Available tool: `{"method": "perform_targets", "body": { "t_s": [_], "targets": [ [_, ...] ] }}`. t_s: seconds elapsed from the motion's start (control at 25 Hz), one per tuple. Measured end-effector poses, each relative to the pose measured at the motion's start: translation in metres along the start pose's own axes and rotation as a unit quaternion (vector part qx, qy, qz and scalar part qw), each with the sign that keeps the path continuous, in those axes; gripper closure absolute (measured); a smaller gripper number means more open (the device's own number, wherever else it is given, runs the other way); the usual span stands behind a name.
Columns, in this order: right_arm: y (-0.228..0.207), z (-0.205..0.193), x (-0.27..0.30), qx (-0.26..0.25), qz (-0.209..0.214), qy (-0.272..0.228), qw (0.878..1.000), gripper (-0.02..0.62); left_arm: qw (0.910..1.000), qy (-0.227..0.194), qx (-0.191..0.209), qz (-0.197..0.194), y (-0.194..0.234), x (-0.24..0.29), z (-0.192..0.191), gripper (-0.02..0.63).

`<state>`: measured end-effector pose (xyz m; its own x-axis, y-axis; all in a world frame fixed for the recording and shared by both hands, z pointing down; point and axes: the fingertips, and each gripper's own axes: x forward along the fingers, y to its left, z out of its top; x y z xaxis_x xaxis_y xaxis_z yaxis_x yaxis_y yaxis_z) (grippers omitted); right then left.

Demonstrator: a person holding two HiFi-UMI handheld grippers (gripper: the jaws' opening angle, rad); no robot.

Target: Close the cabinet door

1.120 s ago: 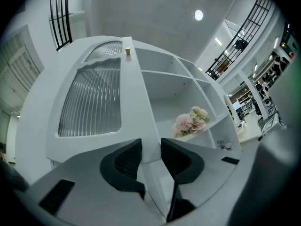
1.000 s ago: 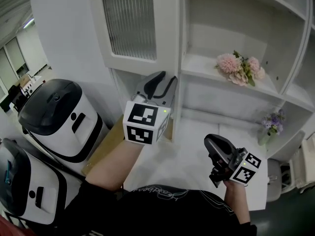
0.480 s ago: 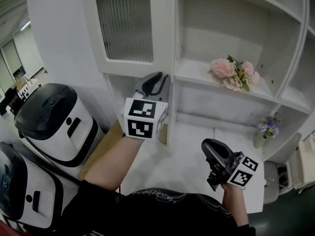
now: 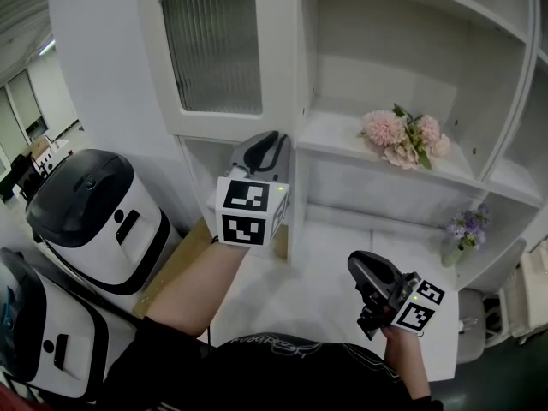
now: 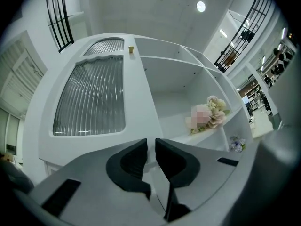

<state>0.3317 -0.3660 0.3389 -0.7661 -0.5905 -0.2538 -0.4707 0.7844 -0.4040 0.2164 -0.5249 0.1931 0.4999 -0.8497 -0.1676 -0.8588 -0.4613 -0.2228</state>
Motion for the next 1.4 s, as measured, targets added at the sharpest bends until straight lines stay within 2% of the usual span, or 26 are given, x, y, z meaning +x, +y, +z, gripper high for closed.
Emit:
{"method": "perform_targets", "body": {
  "t_s": [0.16,0.44,0.6,0.8,1.04,1.28,1.4],
  "targets": [
    [-0.001,-0.001,-0.001,0.001,0.003,0.003,1.000,0.532,1.0000,-0.002,-0.002,0.002,-0.001,0.000,0.001,0.534],
    [0.004,-0.002,-0.006,-0.002,-0.006,0.001,1.000,0.532,0.9991,0.005,-0.029,-0.031,-0.001,-0.002,0.001,0.534],
    [0.019,-0.006,-0.007,-0.010,-0.011,0.001,1.000,0.532,0.9985,0.005,-0.044,-0.034,0.002,-0.019,-0.001,0.534],
    [0.052,-0.005,-0.004,-0.030,-0.011,0.001,0.999,0.532,0.9943,0.007,-0.069,-0.081,-0.009,-0.060,-0.005,0.534],
    [0.101,-0.015,0.013,-0.045,-0.002,0.009,0.999,0.532,0.9790,0.020,-0.120,-0.164,-0.026,-0.135,-0.012,0.535],
    [0.143,-0.036,0.040,-0.037,0.011,0.023,0.999,0.532,0.9530,0.037,-0.190,-0.233,-0.039,-0.216,-0.031,0.548],
    [0.162,-0.056,0.049,-0.027,0.013,0.033,0.999,0.532,0.9434,0.050,-0.208,-0.254,-0.044,-0.251,-0.044,0.557]
  ]
}}
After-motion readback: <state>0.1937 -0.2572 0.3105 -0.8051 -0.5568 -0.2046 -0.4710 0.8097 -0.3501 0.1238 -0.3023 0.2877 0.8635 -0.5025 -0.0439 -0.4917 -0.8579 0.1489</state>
